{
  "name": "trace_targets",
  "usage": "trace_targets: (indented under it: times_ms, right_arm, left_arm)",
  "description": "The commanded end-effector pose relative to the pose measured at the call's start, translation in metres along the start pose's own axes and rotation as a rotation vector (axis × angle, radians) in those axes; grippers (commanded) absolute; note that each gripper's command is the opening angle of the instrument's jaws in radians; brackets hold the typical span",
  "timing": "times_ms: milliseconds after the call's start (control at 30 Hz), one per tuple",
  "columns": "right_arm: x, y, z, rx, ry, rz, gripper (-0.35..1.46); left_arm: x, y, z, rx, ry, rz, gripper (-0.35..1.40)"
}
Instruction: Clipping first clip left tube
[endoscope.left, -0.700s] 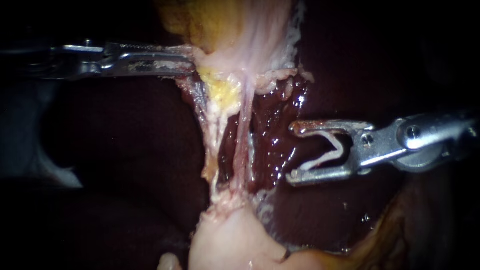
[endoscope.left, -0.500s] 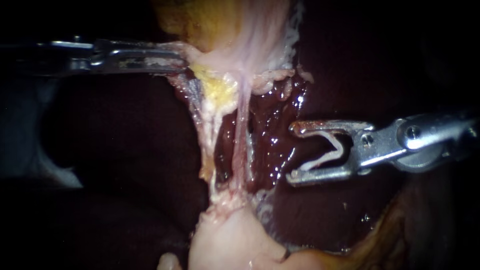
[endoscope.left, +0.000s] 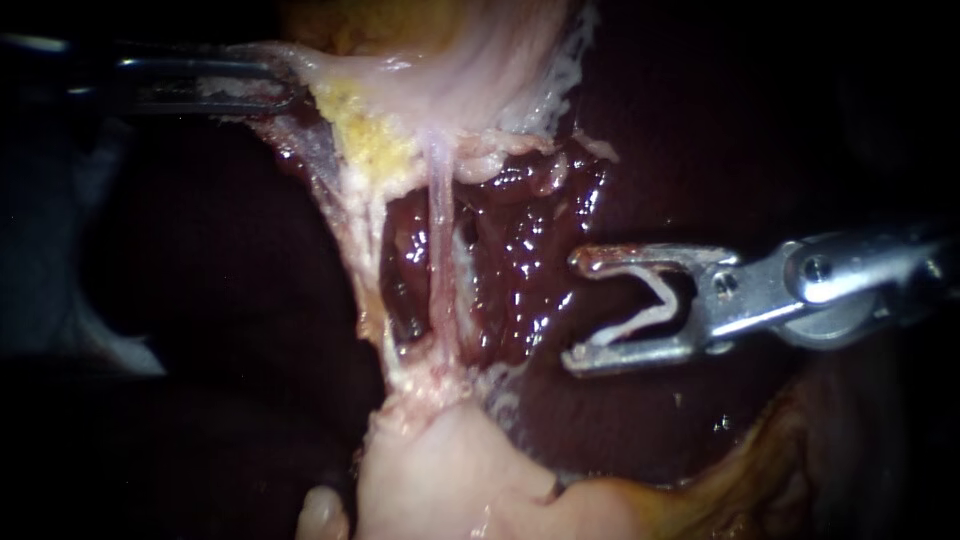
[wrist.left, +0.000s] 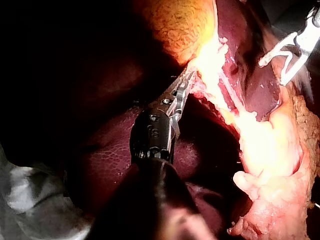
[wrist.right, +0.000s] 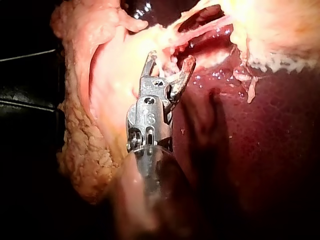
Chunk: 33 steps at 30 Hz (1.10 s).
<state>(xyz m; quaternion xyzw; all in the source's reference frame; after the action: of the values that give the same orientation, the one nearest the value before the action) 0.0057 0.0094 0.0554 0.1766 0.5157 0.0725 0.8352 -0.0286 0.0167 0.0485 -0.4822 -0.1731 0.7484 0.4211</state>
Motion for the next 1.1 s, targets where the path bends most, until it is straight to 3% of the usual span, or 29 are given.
trace_targets:
  times_ms: [33, 167, 367, 567, 833, 1100]
  right_arm:
    - [0.0002, -0.0001, 0.0004, 0.009, 0.001, 0.000, 0.49]
    - [0.0008, -0.0007, 0.0026, 0.070, 0.011, 0.021, 0.48]
    - [0.0013, -0.0012, 0.0065, 0.081, 0.009, 0.073, 0.48]
    - [0.0006, -0.0012, 0.0098, 0.094, 0.007, 0.092, 0.48]
    - [-0.0009, -0.0001, 0.0133, 0.078, 0.001, 0.094, 0.50]
    - [-0.0023, 0.0014, 0.0141, 0.072, -0.001, 0.090, 0.50]
  left_arm:
    - [-0.0001, 0.0000, 0.0002, 0.002, 0.001, 0.001, -0.35]
    - [-0.0001, 0.0000, 0.0002, 0.003, 0.001, 0.001, -0.35]
    - [-0.0001, 0.0002, 0.0003, 0.004, 0.001, 0.000, -0.35]
    - [-0.0002, 0.0003, 0.0004, 0.005, 0.002, 0.000, -0.35]
    - [-0.0002, 0.0004, 0.0006, 0.007, 0.002, 0.000, -0.35]
    - [-0.0002, 0.0004, 0.0007, 0.008, 0.003, 0.000, -0.35]
